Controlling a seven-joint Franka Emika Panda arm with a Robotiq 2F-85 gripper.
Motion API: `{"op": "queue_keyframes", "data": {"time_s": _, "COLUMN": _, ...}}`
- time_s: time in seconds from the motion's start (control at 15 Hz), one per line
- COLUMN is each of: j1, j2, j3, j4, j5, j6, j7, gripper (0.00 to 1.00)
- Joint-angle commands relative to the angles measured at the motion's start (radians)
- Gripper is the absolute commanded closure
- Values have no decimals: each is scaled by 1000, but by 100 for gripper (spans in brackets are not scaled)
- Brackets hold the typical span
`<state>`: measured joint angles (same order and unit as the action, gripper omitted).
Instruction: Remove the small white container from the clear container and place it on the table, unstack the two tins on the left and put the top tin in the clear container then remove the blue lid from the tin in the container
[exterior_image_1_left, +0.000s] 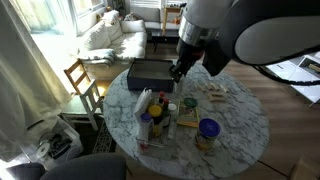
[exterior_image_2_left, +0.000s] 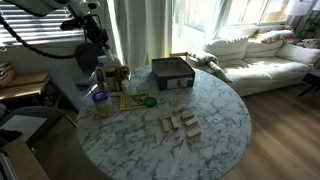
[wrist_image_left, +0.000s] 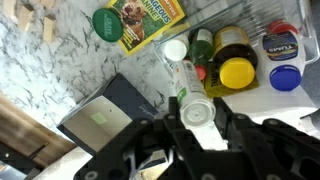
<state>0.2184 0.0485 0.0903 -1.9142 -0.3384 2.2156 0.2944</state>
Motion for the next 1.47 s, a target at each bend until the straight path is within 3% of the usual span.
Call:
{"op": "queue_keyframes", "data": {"time_s": 0.0, "j1": -18, "j2": 3, "j3": 21, "j4": 2, "j5": -1, "j6": -3, "j7": 0, "gripper": 62}}
{"op": "queue_keyframes", "data": {"time_s": 0.13, "j1": -15, "j2": 16, "j3": 26, "j4": 4, "j5": -1, "j6": -2, "j7": 1, "gripper": 62}}
{"op": "queue_keyframes", "data": {"time_s": 0.2, "j1": -14, "j2": 20, "j3": 26, "j4": 4, "j5": -1, "j6": -2, "j7": 1, "gripper": 87}}
{"op": "queue_keyframes", "data": {"time_s": 0.53, "j1": -84, "j2": -32, "j3": -33, "j4": -53, "j5": -10, "j6": -32, "j7": 19, "gripper": 87}}
{"op": "queue_keyframes", "data": {"time_s": 1.13, "j1": -228, "j2": -74, "j3": -127, "j4": -274, "j5": 96, "j6": 19, "j7": 0, "gripper": 87}}
{"op": "queue_keyframes", "data": {"time_s": 1.4, "j1": -247, "j2": -41, "j3": -139, "j4": -378, "j5": 117, "j6": 149, "j7": 42, "gripper": 87}}
